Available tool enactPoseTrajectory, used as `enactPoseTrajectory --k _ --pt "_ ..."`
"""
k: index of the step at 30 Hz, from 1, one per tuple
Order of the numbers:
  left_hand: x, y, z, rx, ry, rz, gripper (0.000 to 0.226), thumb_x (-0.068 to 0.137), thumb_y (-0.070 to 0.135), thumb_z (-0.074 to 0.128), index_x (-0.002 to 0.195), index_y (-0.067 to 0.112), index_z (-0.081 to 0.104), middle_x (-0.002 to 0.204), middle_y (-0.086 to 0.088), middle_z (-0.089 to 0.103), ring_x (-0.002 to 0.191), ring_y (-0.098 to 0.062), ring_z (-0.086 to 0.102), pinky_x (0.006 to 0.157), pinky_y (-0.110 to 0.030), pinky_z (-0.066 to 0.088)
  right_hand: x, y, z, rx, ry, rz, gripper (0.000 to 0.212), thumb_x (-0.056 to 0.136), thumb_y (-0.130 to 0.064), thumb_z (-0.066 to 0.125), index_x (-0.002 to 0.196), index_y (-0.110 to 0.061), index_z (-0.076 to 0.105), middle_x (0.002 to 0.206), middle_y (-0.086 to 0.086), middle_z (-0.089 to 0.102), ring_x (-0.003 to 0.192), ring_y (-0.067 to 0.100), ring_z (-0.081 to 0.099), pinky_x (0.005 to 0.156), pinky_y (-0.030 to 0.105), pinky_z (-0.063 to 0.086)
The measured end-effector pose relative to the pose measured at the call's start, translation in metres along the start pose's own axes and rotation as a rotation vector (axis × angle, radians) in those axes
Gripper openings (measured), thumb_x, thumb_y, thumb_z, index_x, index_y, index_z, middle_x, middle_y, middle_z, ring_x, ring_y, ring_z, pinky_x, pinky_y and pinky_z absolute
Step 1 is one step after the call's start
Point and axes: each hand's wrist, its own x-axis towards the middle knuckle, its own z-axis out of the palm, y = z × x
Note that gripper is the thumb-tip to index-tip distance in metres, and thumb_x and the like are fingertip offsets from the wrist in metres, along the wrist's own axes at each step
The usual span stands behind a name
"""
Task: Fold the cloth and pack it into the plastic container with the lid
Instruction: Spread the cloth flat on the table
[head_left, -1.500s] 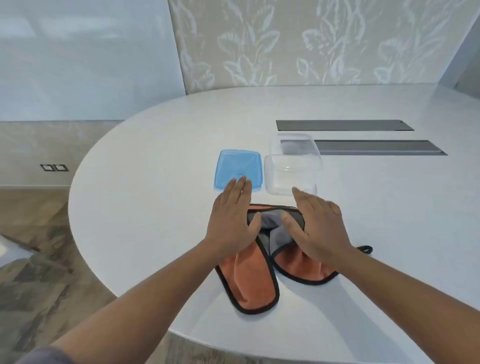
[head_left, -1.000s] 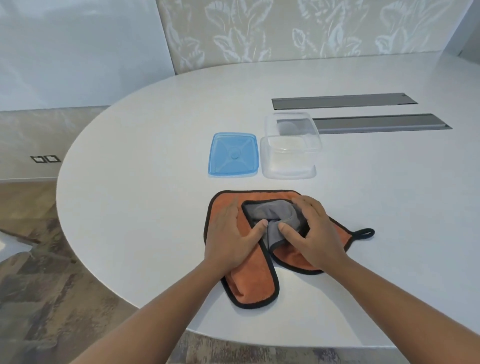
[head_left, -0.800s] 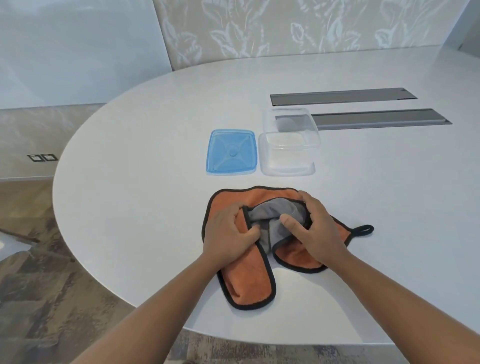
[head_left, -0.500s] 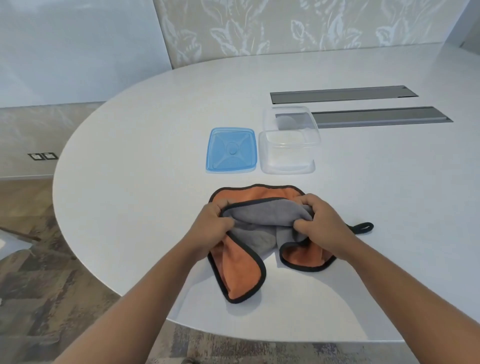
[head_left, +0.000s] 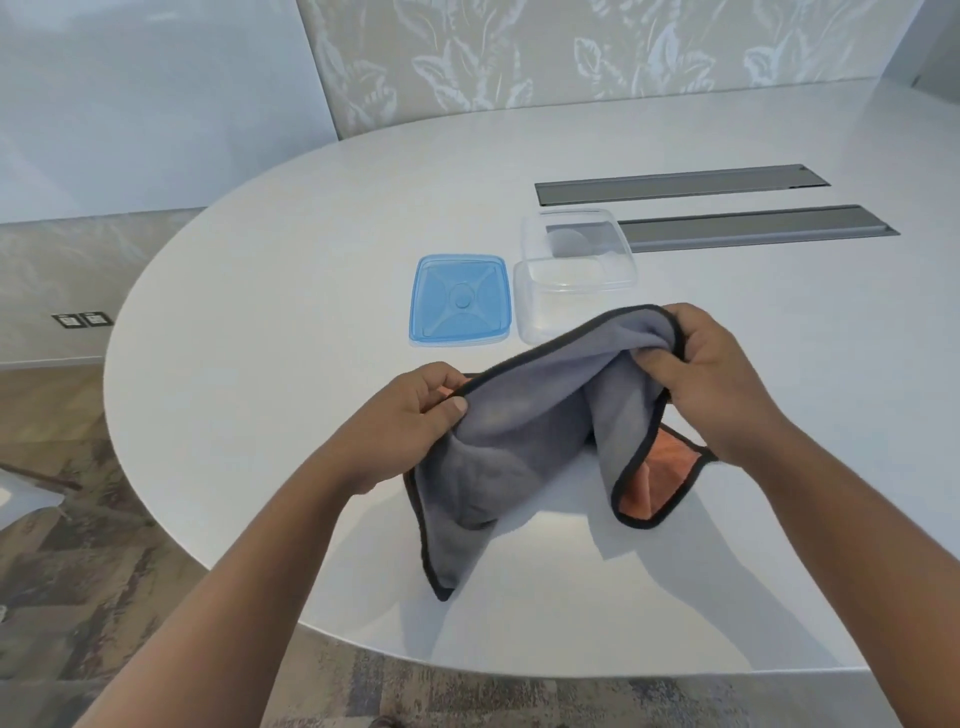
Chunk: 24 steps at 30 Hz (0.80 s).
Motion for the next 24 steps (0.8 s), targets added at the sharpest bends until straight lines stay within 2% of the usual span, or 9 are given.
enactPoseTrajectory --k 2,5,8,10,12,14,19,21,24 --pt "-0.003 0.003 0.0 -0.041 0.042 0.014 0.005 0.099 0.029 0.065 0.104 0.03 0.067 0.098 -0.011 0.077 0.084 -0.023 0.072 0.088 -0.051 0.056 -0.002 0.001 0.0 0.189 0.006 0.125 0.012 0.1 -0.018 0.063 0.111 -0.024 0.065 0.1 -0.004 0.076 0.089 0.014 0.073 0.066 0.028 0.058" --pt "-0.006 0.009 -0.003 -0.051 -0.008 0.026 0.033 0.08 0.042 0.085 0.109 0.035 0.07 0.103 0.0 0.079 0.09 -0.016 0.076 0.084 -0.04 0.059 -0.004 -0.005 -0.003 0.424 -0.001 0.221 0.021 0.091 -0.027 0.074 0.109 -0.017 0.068 0.103 0.005 0.078 0.091 0.021 0.075 0.067 0.03 0.06" --pt "-0.008 0.015 -0.001 0.145 -0.238 0.135 0.067 0.069 0.042 0.093 0.129 0.047 0.063 0.126 0.023 0.069 0.114 0.0 0.066 0.097 -0.024 0.051 -0.001 -0.016 -0.018 0.343 -0.136 0.177 0.039 0.07 -0.025 0.089 0.104 -0.014 0.073 0.104 0.012 0.078 0.09 0.027 0.076 0.066 0.032 0.061" --pt "-0.01 0.015 0.003 0.369 -0.318 0.153 0.054 0.071 0.038 0.089 0.117 0.051 0.065 0.112 0.032 0.069 0.105 0.008 0.065 0.083 -0.012 0.049 0.001 -0.022 -0.031 0.216 -0.318 0.158 0.037 0.067 -0.01 0.092 0.099 -0.013 0.076 0.097 0.014 0.078 0.081 0.026 0.077 0.06 0.03 0.06" --pt "-0.009 0.009 0.007 0.555 -0.29 0.126 0.019 0.075 0.028 0.075 0.089 0.037 0.066 0.079 0.019 0.068 0.075 -0.001 0.064 0.066 -0.022 0.05 0.002 -0.023 -0.041 0.08 -0.495 0.175 0.026 0.071 -0.007 0.087 0.095 -0.009 0.076 0.088 0.017 0.077 0.074 0.026 0.074 0.059 0.032 0.058" --pt "-0.008 0.002 0.015 0.7 -0.297 0.098 0.005 0.074 0.023 0.064 0.077 0.026 0.06 0.068 0.005 0.061 0.058 -0.009 0.055 0.056 -0.03 0.049 -0.002 -0.017 -0.043 -0.06 -0.645 0.198 0.027 0.071 -0.019 0.087 0.092 -0.006 0.075 0.086 0.021 0.074 0.076 0.028 0.07 0.067 0.039 0.054" --pt "-0.007 -0.006 0.024 0.649 -0.623 0.018 0.04 0.072 0.065 0.08 0.075 0.027 0.065 0.074 0.005 0.062 0.063 -0.008 0.057 0.059 -0.032 0.048 -0.019 0.004 -0.026 -0.147 -1.063 0.309 0.06 0.076 -0.055 0.082 0.101 -0.001 0.074 0.086 0.01 0.07 0.074 0.022 0.06 0.065 0.031 0.047" --pt "-0.004 -0.006 0.023 0.515 -0.667 -0.003 0.047 0.075 0.076 0.073 0.077 0.03 0.072 0.076 0.004 0.062 0.067 -0.006 0.055 0.063 -0.036 0.047 -0.021 0.007 -0.024 -0.123 -1.059 0.366 0.069 0.078 -0.071 0.071 0.109 -0.009 0.076 0.098 0.008 0.076 0.073 0.021 0.063 0.063 0.029 0.05" --pt "0.005 -0.013 0.024 0.381 -0.412 0.065 0.057 0.085 0.072 0.067 0.069 0.017 0.064 0.068 -0.006 0.053 0.062 -0.02 0.05 0.063 -0.042 0.043 -0.017 0.012 -0.021 -0.216 -0.671 0.326 0.053 0.076 -0.07 0.073 0.098 -0.023 0.08 0.09 0.003 0.078 0.063 0.013 0.067 0.058 0.027 0.054"
